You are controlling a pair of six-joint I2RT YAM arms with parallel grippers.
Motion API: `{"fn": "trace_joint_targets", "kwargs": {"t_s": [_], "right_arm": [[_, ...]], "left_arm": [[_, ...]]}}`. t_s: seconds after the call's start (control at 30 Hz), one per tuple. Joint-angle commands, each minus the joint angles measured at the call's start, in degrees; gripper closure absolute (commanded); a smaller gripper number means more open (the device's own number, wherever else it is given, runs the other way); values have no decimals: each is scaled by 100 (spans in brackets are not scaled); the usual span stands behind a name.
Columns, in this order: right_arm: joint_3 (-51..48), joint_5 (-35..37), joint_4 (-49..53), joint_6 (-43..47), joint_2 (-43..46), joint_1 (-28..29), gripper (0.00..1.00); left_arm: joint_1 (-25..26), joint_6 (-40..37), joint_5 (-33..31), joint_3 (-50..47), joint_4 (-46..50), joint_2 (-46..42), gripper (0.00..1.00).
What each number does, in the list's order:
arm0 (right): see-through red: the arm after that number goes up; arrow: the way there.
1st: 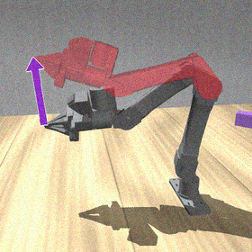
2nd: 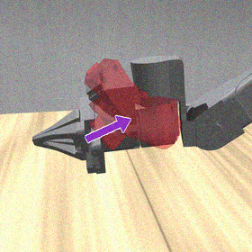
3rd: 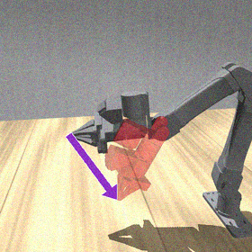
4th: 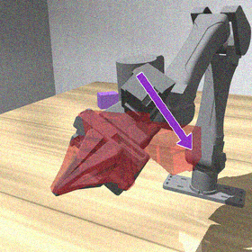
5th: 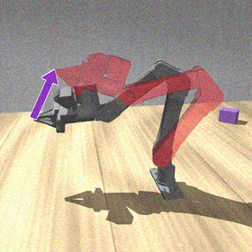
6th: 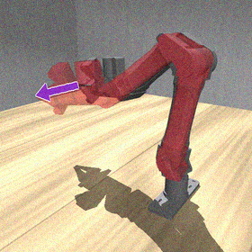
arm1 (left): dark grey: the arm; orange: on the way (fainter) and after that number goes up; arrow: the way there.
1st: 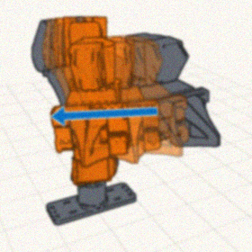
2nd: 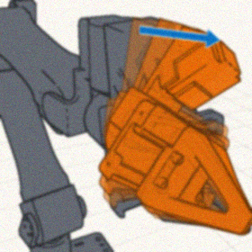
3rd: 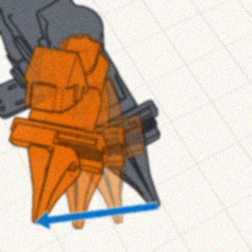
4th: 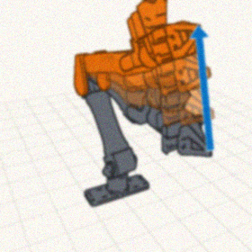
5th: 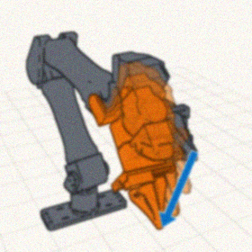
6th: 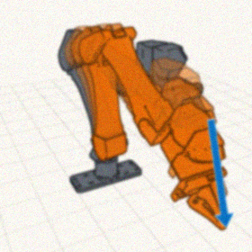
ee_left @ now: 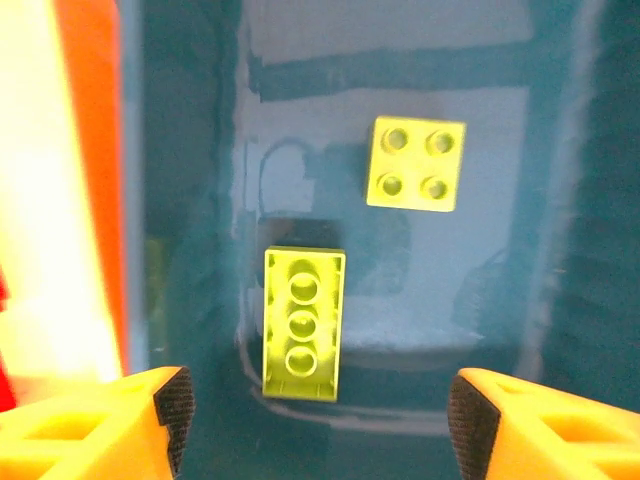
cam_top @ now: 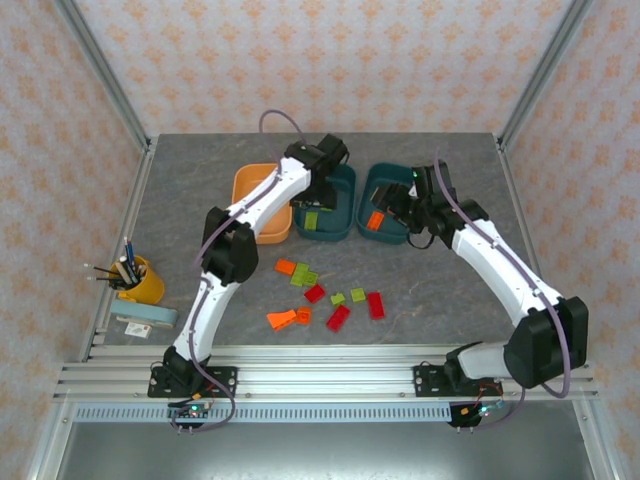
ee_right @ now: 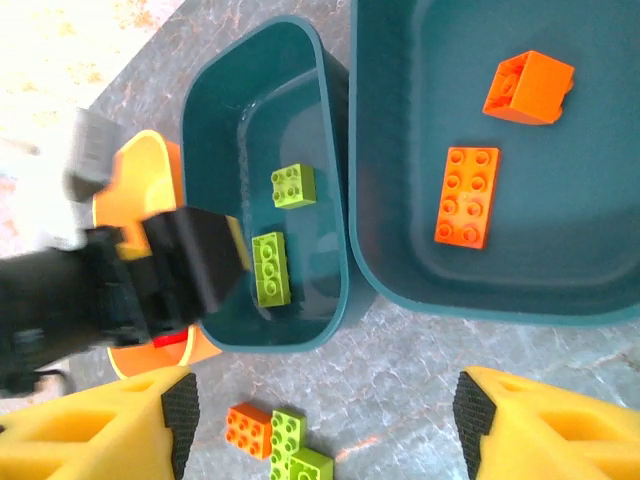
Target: Sort the legos into containers by color
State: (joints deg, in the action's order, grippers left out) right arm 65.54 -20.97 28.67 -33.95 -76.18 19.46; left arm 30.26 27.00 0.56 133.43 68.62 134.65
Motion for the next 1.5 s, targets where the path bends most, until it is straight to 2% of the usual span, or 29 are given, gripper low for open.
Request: {"fn": "trace_joint_targets", "kwargs": {"t_s": [0.0,0.13,0.3,0.5,0.57,0.8,0.9,0.97,1.13,1.3,1.4,1.47], "right_arm": [[322,173,535,386,357,70,30],[433,392,893,508,535,268,31],[374,781,1125,385,764,700,31],[195,1384,1498,42,931,1458,32],[63,1613,1717,-139,1040,1745,33],[-448,1844,2212,-384,1373,2345,34],[-580,1866,2444,-440,1398,2553,35],[-642,1888,2479,-479,1472,2673,35],[-880,1538,2250,-462,1791,2825,35],[-1159,1332,2410,-642,2228,2900,35],[-1251,1379,2499,-716,2664,2901,35],[-1313,1445,2562,-751,2896,2903,35]], "left_arm": [[-37,142,-120,-174,57,-1204,26],[-60,258,5,-1206,-310,-2284,23],[-64,325,264,-3017,-884,-3861,21],[-62,613,385,-4976,-1120,-5542,20],[-62,657,600,-5634,-1288,-6081,19],[-55,882,921,-6915,-1194,-7152,19],[17,1187,1237,-7314,-1456,-7316,20],[284,1295,1363,-7446,-1689,-7297,22],[1451,1220,1278,-7459,-2179,-6760,28],[2142,1213,1096,-7559,-2571,-6094,39],[2511,1024,821,-7367,-2559,-5632,39],[2610,901,424,-7179,-2303,-5310,38]]}}
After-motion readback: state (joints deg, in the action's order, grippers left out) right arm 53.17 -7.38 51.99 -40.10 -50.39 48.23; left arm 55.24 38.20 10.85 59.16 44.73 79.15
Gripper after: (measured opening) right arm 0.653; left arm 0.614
